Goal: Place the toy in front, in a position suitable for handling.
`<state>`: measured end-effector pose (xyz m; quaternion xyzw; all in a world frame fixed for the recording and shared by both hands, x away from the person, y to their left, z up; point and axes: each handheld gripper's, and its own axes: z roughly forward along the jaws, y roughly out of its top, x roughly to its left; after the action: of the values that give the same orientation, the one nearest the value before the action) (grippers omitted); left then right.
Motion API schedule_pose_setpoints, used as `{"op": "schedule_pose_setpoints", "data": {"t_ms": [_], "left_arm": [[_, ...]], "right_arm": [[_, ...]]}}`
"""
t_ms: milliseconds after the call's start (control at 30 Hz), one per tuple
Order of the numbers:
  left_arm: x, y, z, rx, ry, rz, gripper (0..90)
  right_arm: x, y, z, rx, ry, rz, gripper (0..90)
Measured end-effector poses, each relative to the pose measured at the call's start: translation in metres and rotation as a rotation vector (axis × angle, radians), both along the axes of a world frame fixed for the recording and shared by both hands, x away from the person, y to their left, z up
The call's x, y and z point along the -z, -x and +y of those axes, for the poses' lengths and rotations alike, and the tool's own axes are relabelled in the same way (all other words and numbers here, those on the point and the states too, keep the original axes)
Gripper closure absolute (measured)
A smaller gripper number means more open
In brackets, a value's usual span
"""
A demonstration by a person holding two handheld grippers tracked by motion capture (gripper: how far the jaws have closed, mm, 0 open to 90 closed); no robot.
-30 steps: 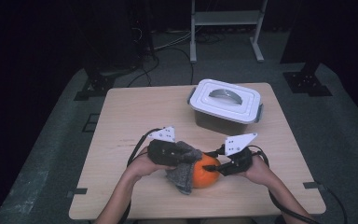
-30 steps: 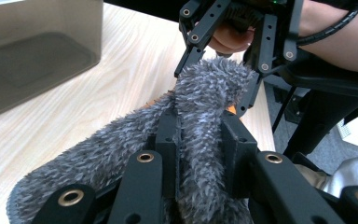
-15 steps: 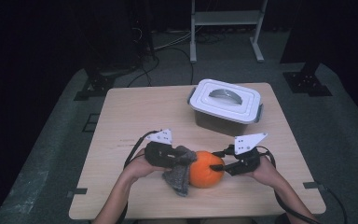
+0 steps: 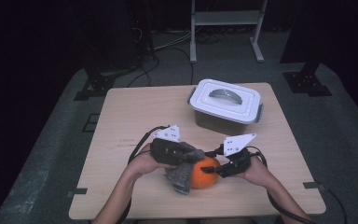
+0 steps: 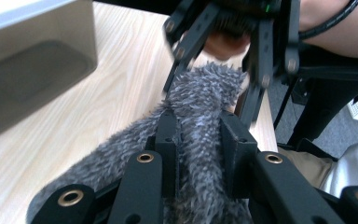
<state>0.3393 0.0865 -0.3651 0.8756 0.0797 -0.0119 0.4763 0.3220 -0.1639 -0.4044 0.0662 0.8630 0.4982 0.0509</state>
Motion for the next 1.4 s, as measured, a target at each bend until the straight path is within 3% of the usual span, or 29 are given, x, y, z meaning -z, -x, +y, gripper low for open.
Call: {"op": "schedule_pose_setpoints", "data": {"t_ms": [100, 233, 400, 467, 500, 633, 767, 900, 1100, 1300, 1400], "left_arm": [[0.000, 0.001, -0.001, -0.007, -0.029, -0.017, 71.8], [0.005, -0.001, 0.011, -0.023, -0.021, 0.002, 72.3], [0.008, -0.001, 0.023, -0.041, -0.022, 0.009, 72.2], [0.008, -0.001, 0.025, -0.048, -0.024, 0.007, 72.1], [0.007, -0.001, 0.025, -0.049, -0.031, 0.004, 72.1], [-0.001, 0.003, 0.022, -0.042, -0.045, -0.015, 72.1], [-0.009, 0.007, 0.015, -0.004, -0.029, -0.024, 72.2], [-0.009, 0.008, 0.006, 0.010, -0.054, -0.040, 72.2], [-0.003, 0.003, 0.019, -0.022, -0.026, -0.016, 72.7], [0.009, -0.002, 0.036, -0.080, -0.025, 0.010, 72.6], [0.015, -0.004, 0.039, -0.084, -0.009, 0.025, 72.5]], "right_arm": [[0.000, -0.001, 0.007, 0.002, -0.002, -0.006, 42.7], [0.000, -0.004, -0.004, 0.029, -0.038, 0.034, 29.8], [0.010, -0.006, -0.013, 0.043, -0.010, 0.071, 26.4], [0.014, -0.008, -0.012, 0.041, -0.010, 0.088, 29.8], [0.016, -0.008, -0.009, 0.030, -0.015, 0.095, 36.2], [0.012, -0.004, 0.001, 0.020, 0.002, 0.039, 48.8], [0.010, -0.001, 0.011, 0.006, 0.006, 0.001, 51.8], [0.009, 0.001, 0.019, -0.007, 0.027, -0.020, 55.8], [0.017, -0.004, 0.004, 0.002, -0.003, 0.019, 60.6], [0.021, -0.008, -0.009, 0.011, -0.013, 0.048, 60.8], [0.023, -0.011, -0.014, 0.017, -0.020, 0.063, 58.4]]}}
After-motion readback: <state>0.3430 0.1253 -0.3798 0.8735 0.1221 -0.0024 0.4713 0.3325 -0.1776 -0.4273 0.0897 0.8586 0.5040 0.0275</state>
